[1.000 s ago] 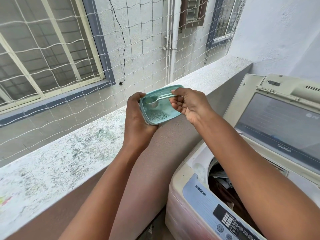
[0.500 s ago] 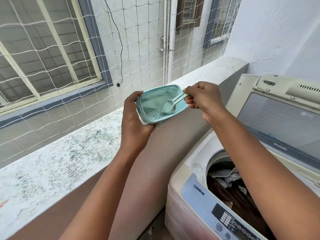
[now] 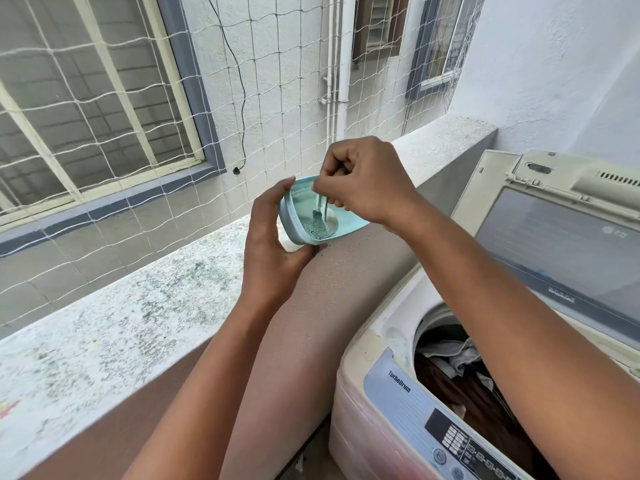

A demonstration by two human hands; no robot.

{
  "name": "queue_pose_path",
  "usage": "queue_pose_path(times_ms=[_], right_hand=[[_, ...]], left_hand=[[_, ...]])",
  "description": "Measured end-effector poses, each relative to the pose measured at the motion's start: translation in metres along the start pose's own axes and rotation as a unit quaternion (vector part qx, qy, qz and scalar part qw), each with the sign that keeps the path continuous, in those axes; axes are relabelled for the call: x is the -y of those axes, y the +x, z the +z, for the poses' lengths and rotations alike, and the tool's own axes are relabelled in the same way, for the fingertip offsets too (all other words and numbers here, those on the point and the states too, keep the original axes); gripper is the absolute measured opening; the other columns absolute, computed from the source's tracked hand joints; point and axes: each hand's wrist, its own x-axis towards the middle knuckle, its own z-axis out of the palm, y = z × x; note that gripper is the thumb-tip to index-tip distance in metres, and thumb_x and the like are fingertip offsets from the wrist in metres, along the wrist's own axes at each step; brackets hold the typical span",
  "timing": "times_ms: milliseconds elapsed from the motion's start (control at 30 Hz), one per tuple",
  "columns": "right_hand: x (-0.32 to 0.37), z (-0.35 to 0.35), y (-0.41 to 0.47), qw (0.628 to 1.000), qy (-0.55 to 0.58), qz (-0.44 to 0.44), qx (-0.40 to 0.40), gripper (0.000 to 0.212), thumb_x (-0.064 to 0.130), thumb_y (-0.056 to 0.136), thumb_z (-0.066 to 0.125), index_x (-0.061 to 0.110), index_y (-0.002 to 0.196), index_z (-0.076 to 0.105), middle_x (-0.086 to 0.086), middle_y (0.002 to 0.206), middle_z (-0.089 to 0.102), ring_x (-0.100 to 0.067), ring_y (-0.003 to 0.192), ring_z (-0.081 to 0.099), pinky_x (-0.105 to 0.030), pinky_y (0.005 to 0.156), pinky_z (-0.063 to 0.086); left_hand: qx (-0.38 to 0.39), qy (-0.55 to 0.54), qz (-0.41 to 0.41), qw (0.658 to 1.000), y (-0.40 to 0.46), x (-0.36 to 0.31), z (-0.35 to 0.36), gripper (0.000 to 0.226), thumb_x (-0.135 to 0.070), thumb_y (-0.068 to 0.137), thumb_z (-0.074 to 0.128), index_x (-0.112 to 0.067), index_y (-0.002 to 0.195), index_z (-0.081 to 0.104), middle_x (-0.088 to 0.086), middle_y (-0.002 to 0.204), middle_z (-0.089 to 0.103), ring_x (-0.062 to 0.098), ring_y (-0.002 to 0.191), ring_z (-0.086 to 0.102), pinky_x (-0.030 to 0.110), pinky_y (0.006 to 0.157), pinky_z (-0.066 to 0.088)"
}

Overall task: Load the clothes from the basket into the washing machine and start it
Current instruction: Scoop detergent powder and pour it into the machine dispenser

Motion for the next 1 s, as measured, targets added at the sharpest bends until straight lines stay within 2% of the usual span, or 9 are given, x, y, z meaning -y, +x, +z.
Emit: queue_pose_path(times_ms=[133, 267, 433, 500, 567, 667, 833, 1000], right_hand=[[0.013, 0.007, -0.001, 0.998, 0.051, 0.028, -0.003, 0.013, 0.011, 0.072, 0.072, 0.002, 0.067, 0.065, -0.009, 0.055, 0.066, -0.019, 0.050, 0.064, -0.036, 0.054, 0.057], [0.011, 0.012, -0.001, 0.977, 0.168, 0.129, -0.030, 0.015, 0.004, 0.076, 0.072, -0.008, 0.074, 0.064, -0.013, 0.054, 0.064, -0.014, 0.045, 0.059, -0.024, 0.048, 0.051], [-0.008, 0.010, 0.001, 0.910, 0.323, 0.250, -0.066, 0.012, 0.003, 0.079, 0.074, 0.001, 0.074, 0.063, -0.009, 0.053, 0.062, -0.014, 0.042, 0.056, -0.022, 0.044, 0.050], [-0.014, 0.008, 0.003, 0.878, 0.372, 0.290, -0.079, 0.010, 0.002, 0.081, 0.073, 0.001, 0.077, 0.065, -0.006, 0.050, 0.061, -0.012, 0.041, 0.056, -0.020, 0.044, 0.051], [-0.020, 0.007, 0.004, 0.851, 0.409, 0.318, -0.085, 0.011, 0.001, 0.083, 0.071, 0.002, 0.075, 0.064, -0.005, 0.048, 0.060, -0.010, 0.039, 0.056, -0.019, 0.044, 0.051], [-0.025, 0.008, 0.003, 0.828, 0.441, 0.338, -0.082, 0.011, 0.000, 0.085, 0.069, 0.002, 0.077, 0.063, -0.005, 0.048, 0.060, -0.009, 0.039, 0.056, -0.018, 0.044, 0.052], [-0.034, 0.015, -0.002, 0.814, 0.458, 0.347, -0.088, 0.008, -0.001, 0.085, 0.070, 0.002, 0.080, 0.064, -0.006, 0.052, 0.061, -0.009, 0.042, 0.058, -0.019, 0.045, 0.052], [-0.040, 0.016, -0.007, 0.815, 0.450, 0.351, -0.099, 0.007, 0.001, 0.084, 0.072, 0.001, 0.082, 0.065, -0.008, 0.058, 0.062, -0.010, 0.044, 0.060, -0.019, 0.046, 0.053]], left_hand=[[-0.003, 0.003, 0.008, 1.000, 0.000, -0.003, 0.000, 0.082, -0.011, 0.071, 0.088, -0.022, 0.140, 0.043, -0.013, 0.134, 0.049, 0.007, 0.129, 0.049, 0.018, 0.106, 0.037], [0.000, -0.010, -0.002, 1.000, -0.001, -0.003, -0.001, 0.080, -0.011, 0.071, 0.087, -0.017, 0.139, 0.045, -0.006, 0.136, 0.051, 0.010, 0.129, 0.051, 0.018, 0.105, 0.038], [-0.001, 0.009, 0.004, 1.000, 0.000, -0.002, -0.001, 0.083, -0.004, 0.069, 0.087, -0.018, 0.139, 0.046, -0.009, 0.136, 0.051, 0.017, 0.127, 0.053, 0.038, 0.106, 0.046], [0.000, 0.014, 0.005, 1.000, 0.001, -0.001, -0.001, 0.084, -0.004, 0.068, 0.087, -0.018, 0.139, 0.046, -0.008, 0.136, 0.052, 0.017, 0.128, 0.053, 0.038, 0.107, 0.046], [0.000, 0.020, 0.007, 1.000, 0.000, 0.000, -0.001, 0.083, -0.004, 0.068, 0.087, -0.017, 0.139, 0.046, -0.006, 0.136, 0.052, 0.016, 0.128, 0.052, 0.029, 0.107, 0.044], [0.002, 0.020, -0.002, 1.000, 0.000, 0.001, -0.001, 0.083, -0.006, 0.068, 0.088, -0.016, 0.139, 0.046, -0.006, 0.136, 0.052, 0.013, 0.129, 0.050, 0.017, 0.105, 0.038], [-0.008, 0.028, -0.034, 0.999, 0.002, 0.002, -0.001, 0.087, -0.009, 0.066, 0.090, -0.020, 0.139, 0.044, -0.007, 0.136, 0.052, 0.004, 0.127, 0.049, 0.006, 0.099, 0.033], [-0.016, 0.043, -0.063, 0.997, 0.001, 0.001, -0.002, 0.091, -0.010, 0.062, 0.091, -0.023, 0.137, 0.042, -0.008, 0.135, 0.052, 0.004, 0.125, 0.049, 0.024, 0.100, 0.045]])
